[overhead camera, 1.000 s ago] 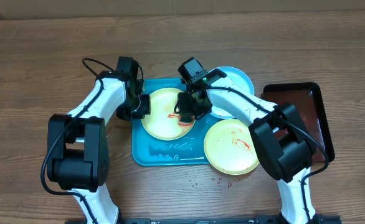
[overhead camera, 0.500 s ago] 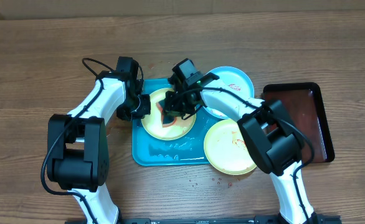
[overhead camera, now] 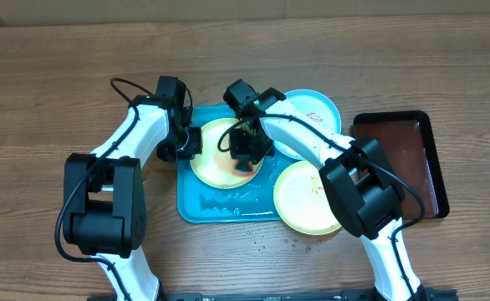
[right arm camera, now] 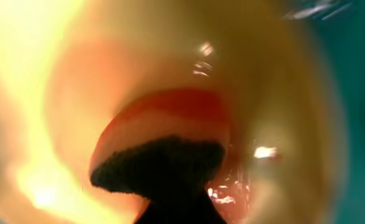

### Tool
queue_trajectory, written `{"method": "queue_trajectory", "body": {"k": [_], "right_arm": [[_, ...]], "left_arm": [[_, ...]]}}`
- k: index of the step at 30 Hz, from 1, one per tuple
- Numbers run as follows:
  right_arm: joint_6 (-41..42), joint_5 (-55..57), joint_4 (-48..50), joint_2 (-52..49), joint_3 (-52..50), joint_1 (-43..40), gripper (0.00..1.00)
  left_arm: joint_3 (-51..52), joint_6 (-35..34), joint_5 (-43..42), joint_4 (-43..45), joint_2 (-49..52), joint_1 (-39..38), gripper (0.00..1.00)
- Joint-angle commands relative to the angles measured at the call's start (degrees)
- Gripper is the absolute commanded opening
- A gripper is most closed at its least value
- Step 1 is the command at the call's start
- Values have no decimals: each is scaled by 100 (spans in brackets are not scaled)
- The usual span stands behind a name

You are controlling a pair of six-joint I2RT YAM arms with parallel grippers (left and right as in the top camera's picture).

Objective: Clean dirty plates on tray and stack at the side
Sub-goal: 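Scrub the yellow plate with the sponge while left gripper holds it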

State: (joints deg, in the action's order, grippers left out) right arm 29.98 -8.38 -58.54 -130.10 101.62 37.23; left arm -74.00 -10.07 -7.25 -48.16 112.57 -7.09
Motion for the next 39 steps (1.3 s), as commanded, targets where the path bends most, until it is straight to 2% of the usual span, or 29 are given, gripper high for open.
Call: {"method": "queue_trajectory", "body": {"k": [1,7,10,13,18,25,29,34,37,39], "right_arm": [[-22,1788,81,-68,0,-83,4],[-216,1480,953,-249,-2,-66,4],[-492,175,1775,-269,-2,-55,4],[-455,-754,2175,-269,-2,4,4],[-452,-1471,2048,-269,-2,216,4],[-498,-1655,949,-269,-2,396,4],[-498,-933,232,-267,9,369,4],[-492,981,-459,-267,280,232,4],[-490,2341,-531,-267,455,221,4],[-494,2736,-428,-267,459,221,4]], "left_arm": [[-2,177,17,17,153,-2,4],[-2,175,11,2,153,-7,4],[-2,175,-31,2,153,-9,4],[-2,175,-28,7,153,-7,4],[-2,175,-28,48,153,-7,4],[-2,175,-26,44,153,-7,4],[-2,175,-26,44,153,-7,4],[-2,175,-26,44,153,-7,4],[-2,175,-15,90,153,-7,4],[-2,170,-28,116,153,-7,4]]}}
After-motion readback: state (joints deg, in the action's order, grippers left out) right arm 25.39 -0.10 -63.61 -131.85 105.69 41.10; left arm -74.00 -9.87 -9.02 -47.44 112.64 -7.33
